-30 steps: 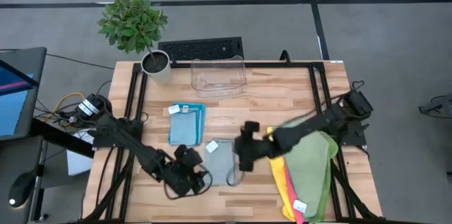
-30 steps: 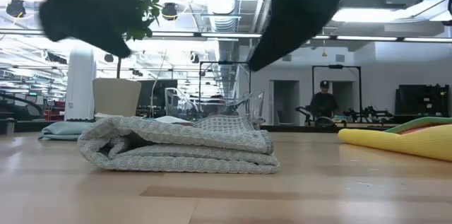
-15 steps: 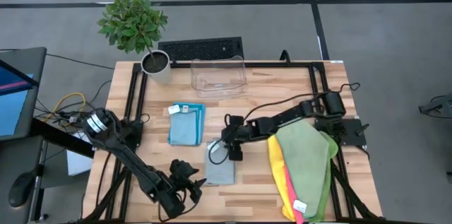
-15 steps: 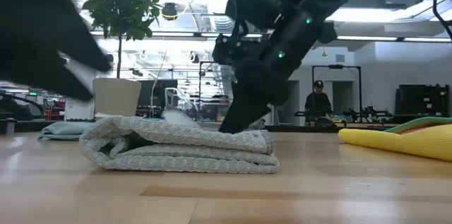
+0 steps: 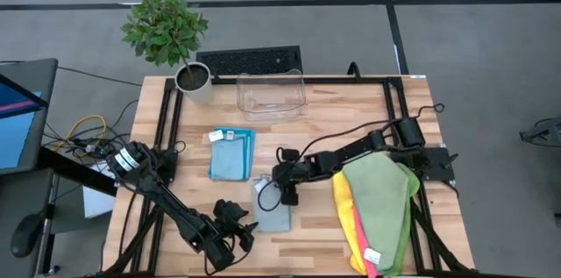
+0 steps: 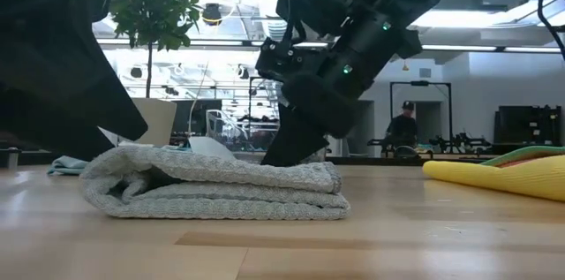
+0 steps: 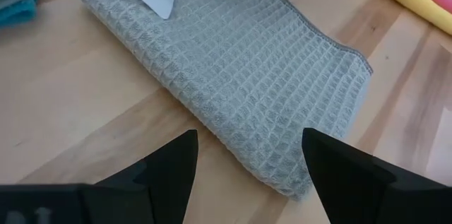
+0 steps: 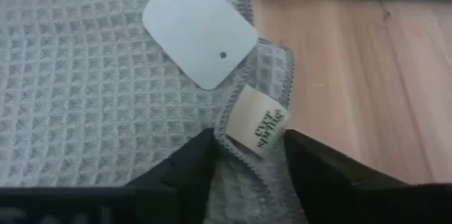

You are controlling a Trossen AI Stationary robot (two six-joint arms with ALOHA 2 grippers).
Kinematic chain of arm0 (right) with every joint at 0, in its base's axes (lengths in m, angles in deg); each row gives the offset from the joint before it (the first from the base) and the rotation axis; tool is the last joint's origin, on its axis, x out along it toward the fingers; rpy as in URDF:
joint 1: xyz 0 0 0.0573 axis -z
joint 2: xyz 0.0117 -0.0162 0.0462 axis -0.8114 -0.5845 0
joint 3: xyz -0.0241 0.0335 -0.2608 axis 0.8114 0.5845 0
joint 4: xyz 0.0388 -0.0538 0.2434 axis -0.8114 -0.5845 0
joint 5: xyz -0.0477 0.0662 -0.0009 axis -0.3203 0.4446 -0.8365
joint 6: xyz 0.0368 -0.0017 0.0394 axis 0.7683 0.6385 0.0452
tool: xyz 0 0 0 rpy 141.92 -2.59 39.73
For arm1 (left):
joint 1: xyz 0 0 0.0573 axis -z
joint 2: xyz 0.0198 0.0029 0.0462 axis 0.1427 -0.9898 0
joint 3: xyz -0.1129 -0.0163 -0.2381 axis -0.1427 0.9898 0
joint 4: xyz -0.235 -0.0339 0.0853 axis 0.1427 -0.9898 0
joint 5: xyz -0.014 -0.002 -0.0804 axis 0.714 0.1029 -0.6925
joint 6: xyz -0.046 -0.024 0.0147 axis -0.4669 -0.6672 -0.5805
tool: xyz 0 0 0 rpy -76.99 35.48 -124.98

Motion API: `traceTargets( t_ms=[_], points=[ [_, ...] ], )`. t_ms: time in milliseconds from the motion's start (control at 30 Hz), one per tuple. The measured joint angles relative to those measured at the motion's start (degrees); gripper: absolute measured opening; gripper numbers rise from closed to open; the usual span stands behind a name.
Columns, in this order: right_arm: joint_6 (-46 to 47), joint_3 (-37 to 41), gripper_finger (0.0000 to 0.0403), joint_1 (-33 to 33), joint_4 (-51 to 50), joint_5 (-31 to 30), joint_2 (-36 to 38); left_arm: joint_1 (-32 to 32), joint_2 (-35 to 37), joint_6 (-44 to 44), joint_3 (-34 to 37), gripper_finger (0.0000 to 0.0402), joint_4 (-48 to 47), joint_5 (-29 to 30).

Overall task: Fold microfiber towels
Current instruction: Stack the folded gray microfiber cloth on top of the folded light blue microfiber cloth

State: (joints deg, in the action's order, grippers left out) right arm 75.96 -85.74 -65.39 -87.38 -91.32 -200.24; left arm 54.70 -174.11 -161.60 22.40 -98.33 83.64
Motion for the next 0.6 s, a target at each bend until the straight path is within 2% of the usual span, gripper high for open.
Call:
traceTargets(
  t_ms=[300, 467, 600],
  points=[
    [-0.9, -0.1, 0.0026, -0.8, -0.2, 1.2, 0.1, 0.0, 0.0, 1.4, 0.0, 0.0247, 0.2, 0.1],
    [-0.9, -1.3, 0.0019, -1.0, -2.6, 1.6, 1.7, 0.2, 0.2, 0.8, 0.0, 0.0247, 0.0, -0.2],
    [-2.8, -2.3, 0.0019, -0.9, -4.8, 2.5, 4.8, 1.5, 3.5, -0.2, 0.0, 0.0247, -2.6, -0.3]
  ],
)
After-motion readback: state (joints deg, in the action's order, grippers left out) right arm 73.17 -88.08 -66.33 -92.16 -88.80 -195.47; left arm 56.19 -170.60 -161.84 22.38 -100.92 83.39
